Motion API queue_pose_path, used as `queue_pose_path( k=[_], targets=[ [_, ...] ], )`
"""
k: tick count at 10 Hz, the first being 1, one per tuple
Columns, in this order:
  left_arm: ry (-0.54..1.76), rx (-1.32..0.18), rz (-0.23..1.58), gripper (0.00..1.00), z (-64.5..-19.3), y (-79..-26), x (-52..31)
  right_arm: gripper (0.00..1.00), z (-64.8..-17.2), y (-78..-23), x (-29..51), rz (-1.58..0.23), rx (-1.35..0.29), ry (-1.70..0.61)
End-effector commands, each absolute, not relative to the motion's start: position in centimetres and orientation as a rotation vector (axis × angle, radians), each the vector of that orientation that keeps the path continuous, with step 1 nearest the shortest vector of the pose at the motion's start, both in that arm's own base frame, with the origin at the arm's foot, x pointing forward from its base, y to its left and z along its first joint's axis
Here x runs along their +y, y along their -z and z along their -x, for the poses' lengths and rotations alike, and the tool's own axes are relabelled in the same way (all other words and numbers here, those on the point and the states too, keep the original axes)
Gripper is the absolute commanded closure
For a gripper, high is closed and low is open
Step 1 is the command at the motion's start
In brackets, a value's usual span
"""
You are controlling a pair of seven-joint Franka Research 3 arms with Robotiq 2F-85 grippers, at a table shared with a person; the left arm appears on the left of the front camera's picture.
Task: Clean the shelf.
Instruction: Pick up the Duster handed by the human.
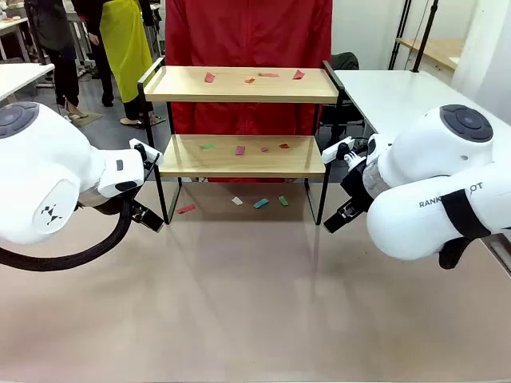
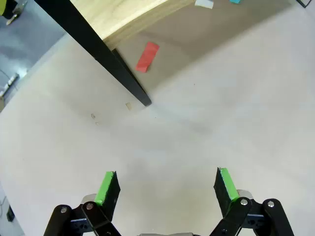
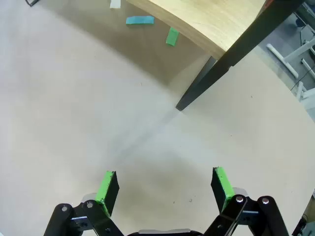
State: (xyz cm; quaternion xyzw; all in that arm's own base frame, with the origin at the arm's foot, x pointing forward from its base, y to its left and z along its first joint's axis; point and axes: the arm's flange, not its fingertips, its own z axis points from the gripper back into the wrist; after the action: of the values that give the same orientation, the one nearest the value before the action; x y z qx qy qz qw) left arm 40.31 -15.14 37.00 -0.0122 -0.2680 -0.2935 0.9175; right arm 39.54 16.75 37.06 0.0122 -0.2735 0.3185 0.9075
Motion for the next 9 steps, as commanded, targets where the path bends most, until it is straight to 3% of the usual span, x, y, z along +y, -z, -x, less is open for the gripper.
queue_pose_path(
  k=[1,9],
  targets=[
    [0.604,-0.552,0.025,0.00,-40.31,-37.01,-15.14,0.00,-39.54,-37.06,16.75,-0.025,-0.565,-0.658],
    [0.604,-0.552,0.025,0.00,-40.31,-37.01,-15.14,0.00,-39.54,-37.06,16.75,-0.025,-0.565,-0.658]
  ],
)
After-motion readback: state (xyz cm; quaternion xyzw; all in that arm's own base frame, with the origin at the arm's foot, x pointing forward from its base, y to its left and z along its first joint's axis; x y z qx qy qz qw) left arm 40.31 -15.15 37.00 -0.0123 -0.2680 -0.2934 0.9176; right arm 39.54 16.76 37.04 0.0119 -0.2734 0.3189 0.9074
